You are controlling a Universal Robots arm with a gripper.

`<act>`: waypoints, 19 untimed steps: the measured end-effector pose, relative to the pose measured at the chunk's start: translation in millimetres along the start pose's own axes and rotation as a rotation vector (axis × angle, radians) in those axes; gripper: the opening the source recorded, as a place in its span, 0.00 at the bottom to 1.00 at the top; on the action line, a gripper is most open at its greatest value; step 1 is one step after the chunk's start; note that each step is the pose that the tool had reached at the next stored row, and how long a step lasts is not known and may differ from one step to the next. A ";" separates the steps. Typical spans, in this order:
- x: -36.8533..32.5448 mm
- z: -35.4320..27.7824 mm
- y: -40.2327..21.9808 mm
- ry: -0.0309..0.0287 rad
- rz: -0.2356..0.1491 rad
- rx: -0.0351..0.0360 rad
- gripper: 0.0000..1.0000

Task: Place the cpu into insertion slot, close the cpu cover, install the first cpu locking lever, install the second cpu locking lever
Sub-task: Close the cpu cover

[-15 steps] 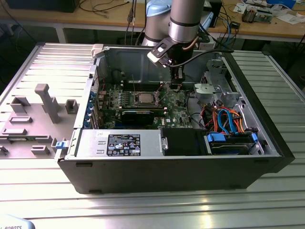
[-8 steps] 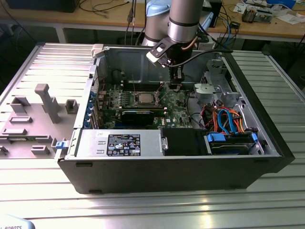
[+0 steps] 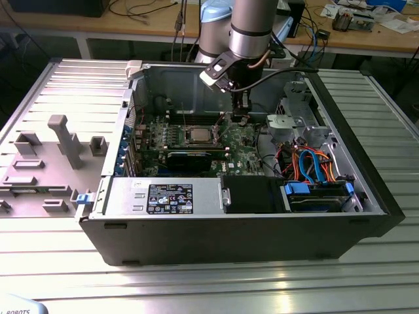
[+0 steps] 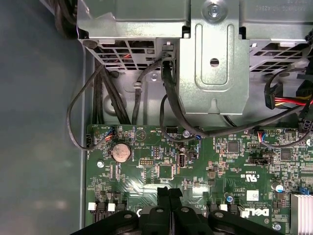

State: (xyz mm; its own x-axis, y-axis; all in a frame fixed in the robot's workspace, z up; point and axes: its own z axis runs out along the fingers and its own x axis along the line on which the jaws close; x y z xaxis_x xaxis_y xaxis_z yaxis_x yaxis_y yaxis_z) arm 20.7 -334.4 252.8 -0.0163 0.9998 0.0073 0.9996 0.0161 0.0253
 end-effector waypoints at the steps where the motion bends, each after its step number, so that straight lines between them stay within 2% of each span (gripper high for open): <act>1: 0.0 0.0 -0.3 0.0000 0.000 0.0000 0.12; 19: 0.1 0.0 -7.4 0.0000 0.000 0.0000 0.12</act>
State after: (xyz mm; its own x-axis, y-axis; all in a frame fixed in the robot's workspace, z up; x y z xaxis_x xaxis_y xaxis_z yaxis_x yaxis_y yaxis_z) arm 13.3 -334.4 252.6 -0.0163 0.9998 0.0073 0.9996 0.0161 0.0253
